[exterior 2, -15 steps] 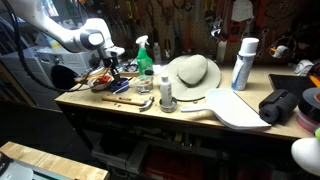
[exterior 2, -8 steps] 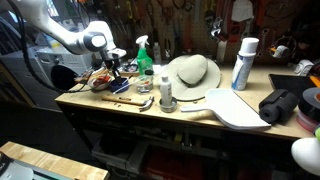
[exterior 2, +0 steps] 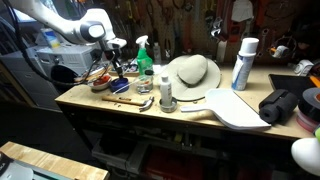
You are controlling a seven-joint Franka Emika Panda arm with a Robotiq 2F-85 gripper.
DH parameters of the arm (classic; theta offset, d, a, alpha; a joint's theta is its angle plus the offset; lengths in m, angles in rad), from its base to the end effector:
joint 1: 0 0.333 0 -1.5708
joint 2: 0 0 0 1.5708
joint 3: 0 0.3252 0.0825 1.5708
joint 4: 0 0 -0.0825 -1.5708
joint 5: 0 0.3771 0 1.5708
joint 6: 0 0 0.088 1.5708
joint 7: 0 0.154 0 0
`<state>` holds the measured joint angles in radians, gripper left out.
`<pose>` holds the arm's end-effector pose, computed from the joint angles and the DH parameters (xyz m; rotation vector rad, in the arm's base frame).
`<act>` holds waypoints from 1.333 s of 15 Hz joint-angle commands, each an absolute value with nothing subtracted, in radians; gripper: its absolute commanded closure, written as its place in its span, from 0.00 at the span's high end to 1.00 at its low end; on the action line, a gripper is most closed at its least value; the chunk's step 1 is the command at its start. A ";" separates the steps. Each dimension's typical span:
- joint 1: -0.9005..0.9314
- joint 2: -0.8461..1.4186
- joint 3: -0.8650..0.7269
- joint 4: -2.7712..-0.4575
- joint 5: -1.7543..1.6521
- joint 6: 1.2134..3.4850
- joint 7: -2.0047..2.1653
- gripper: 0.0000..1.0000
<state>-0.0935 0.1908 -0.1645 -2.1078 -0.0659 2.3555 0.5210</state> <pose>0.5562 -0.1493 0.3003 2.8671 -1.0955 0.1054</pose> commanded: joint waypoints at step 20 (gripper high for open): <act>-0.170 0.283 -0.256 -2.032 -0.173 2.612 0.283 0.03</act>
